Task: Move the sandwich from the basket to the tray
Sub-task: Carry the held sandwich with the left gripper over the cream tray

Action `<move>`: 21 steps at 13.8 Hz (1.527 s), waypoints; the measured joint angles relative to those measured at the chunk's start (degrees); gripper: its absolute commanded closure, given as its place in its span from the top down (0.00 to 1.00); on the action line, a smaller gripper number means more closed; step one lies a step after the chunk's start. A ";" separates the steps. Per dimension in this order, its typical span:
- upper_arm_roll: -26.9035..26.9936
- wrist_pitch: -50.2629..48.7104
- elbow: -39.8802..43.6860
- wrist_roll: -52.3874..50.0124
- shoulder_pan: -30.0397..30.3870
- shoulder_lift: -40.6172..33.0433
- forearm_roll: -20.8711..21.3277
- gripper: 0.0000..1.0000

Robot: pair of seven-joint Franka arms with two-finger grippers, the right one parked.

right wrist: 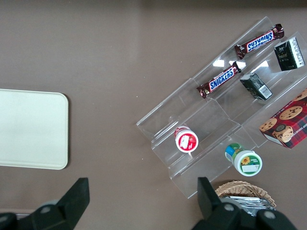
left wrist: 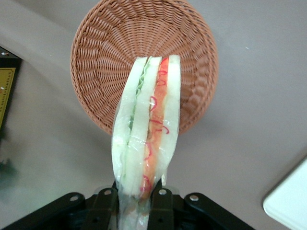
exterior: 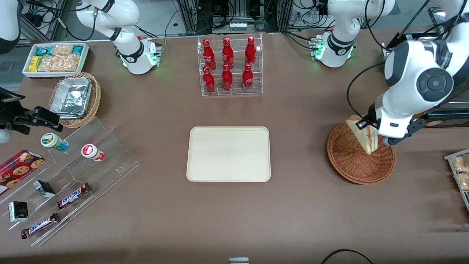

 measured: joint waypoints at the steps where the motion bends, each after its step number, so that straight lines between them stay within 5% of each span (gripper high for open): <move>1: -0.09 -1.82 1.84 -0.30 -1.25 -0.02 -0.02 0.24; 11: -0.48 -4.59 10.59 -3.55 -14.34 1.32 -3.24 0.24; 21: -0.63 2.32 17.87 -4.41 -27.01 14.71 -5.57 0.25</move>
